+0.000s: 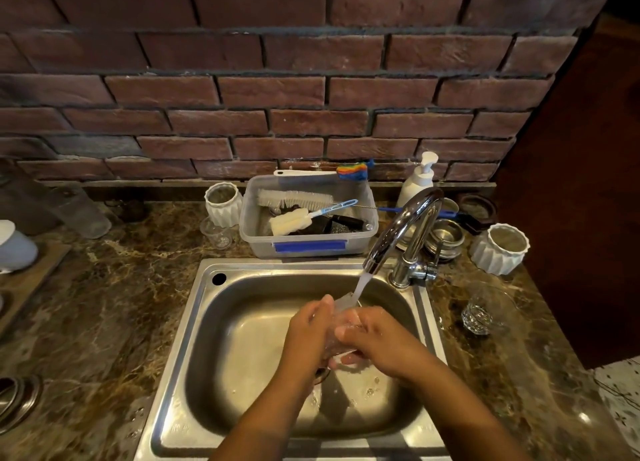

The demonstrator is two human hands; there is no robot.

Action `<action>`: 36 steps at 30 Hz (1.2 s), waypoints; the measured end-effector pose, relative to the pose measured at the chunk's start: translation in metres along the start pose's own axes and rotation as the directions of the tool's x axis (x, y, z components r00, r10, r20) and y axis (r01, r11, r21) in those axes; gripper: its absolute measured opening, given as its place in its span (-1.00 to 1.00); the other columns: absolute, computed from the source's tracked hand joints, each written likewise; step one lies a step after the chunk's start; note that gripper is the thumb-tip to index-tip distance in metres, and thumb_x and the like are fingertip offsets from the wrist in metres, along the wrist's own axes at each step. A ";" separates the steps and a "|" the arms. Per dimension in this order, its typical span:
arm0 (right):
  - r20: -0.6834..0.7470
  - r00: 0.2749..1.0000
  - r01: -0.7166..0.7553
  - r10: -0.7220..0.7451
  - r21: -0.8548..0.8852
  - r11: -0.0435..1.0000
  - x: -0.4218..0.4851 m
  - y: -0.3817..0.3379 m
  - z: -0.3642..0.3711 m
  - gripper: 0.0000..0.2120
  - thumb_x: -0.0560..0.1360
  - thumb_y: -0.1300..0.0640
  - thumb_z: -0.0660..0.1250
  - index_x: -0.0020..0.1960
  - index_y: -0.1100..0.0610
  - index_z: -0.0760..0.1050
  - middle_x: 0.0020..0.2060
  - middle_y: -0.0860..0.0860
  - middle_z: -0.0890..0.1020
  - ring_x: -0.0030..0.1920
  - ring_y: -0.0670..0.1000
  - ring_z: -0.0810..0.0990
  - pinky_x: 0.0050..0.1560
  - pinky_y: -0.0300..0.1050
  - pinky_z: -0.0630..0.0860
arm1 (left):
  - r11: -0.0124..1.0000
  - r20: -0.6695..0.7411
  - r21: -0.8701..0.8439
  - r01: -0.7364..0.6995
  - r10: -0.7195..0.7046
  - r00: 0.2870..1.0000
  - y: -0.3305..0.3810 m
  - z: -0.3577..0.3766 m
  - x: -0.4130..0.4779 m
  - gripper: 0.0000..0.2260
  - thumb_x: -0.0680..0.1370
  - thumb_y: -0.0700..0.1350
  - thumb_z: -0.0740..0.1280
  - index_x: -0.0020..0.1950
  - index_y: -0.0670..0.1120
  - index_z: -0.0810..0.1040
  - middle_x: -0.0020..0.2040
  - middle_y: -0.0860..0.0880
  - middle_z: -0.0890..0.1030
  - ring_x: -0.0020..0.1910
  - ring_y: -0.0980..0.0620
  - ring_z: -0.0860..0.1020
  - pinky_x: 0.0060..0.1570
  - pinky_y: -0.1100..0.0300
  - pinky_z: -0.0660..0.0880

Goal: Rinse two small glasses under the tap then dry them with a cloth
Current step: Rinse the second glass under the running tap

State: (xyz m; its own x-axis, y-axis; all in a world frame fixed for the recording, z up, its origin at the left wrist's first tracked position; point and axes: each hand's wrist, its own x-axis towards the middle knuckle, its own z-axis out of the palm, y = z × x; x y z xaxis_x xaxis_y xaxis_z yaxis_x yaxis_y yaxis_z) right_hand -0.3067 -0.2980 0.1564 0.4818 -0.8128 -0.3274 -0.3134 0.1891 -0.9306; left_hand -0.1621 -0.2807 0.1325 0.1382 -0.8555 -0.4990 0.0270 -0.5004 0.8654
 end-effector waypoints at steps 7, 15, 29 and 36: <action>0.189 0.959 0.284 -0.213 -0.567 0.774 -0.006 -0.009 -0.017 -0.72 0.54 0.14 0.35 0.21 -0.03 0.64 0.08 -0.13 0.71 0.07 -0.21 0.64 0.14 -0.18 0.58 | 0.767 0.347 -0.301 0.567 -0.466 0.814 0.021 -0.007 -0.001 -0.64 0.56 0.17 0.37 -0.01 -0.14 0.68 -0.20 -0.12 0.68 -0.44 0.04 0.55 -0.51 0.30 0.40; -0.230 0.952 -0.143 0.204 0.256 0.956 0.002 -0.001 0.016 -0.78 0.63 0.16 0.25 0.01 0.17 0.67 -0.12 0.09 0.74 -0.01 0.08 0.71 0.07 -0.04 0.61 | 0.986 -0.017 -0.146 -0.075 0.073 0.997 -0.009 0.013 0.005 -0.78 0.66 0.09 0.24 0.20 0.04 0.58 0.12 -0.11 0.68 0.06 -0.08 0.68 -0.01 0.02 0.64; 0.023 0.983 0.153 -0.182 -0.651 0.744 0.008 -0.002 0.003 -0.82 0.58 0.02 0.29 0.08 -0.01 0.65 -0.06 -0.06 0.72 -0.05 -0.11 0.65 0.05 -0.02 0.60 | 0.757 0.261 -0.510 0.409 -0.317 0.912 -0.010 0.003 0.033 -0.67 0.60 0.04 0.35 0.24 -0.17 0.63 -0.04 -0.17 0.73 -0.05 -0.11 0.68 -0.16 0.05 0.60; -0.315 0.942 0.013 -0.116 -0.311 0.950 0.014 0.001 0.022 -0.80 0.60 0.15 0.29 -0.10 0.08 0.67 -0.23 0.00 0.71 -0.17 -0.08 0.67 -0.01 0.08 0.62 | 0.793 0.161 -0.583 0.176 -0.099 0.982 -0.020 0.012 0.026 -0.65 0.64 0.01 0.27 0.31 -0.18 0.52 0.02 -0.21 0.71 -0.02 -0.11 0.70 -0.11 0.00 0.61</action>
State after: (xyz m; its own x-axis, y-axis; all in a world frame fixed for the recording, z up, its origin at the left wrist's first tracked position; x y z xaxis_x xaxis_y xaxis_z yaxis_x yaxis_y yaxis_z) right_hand -0.2825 -0.2971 0.1471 0.2330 -0.9610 -0.1488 -0.5462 -0.0027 -0.8377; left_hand -0.1706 -0.2943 0.1023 -0.0264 -0.8118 -0.5833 0.6228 -0.4698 0.6256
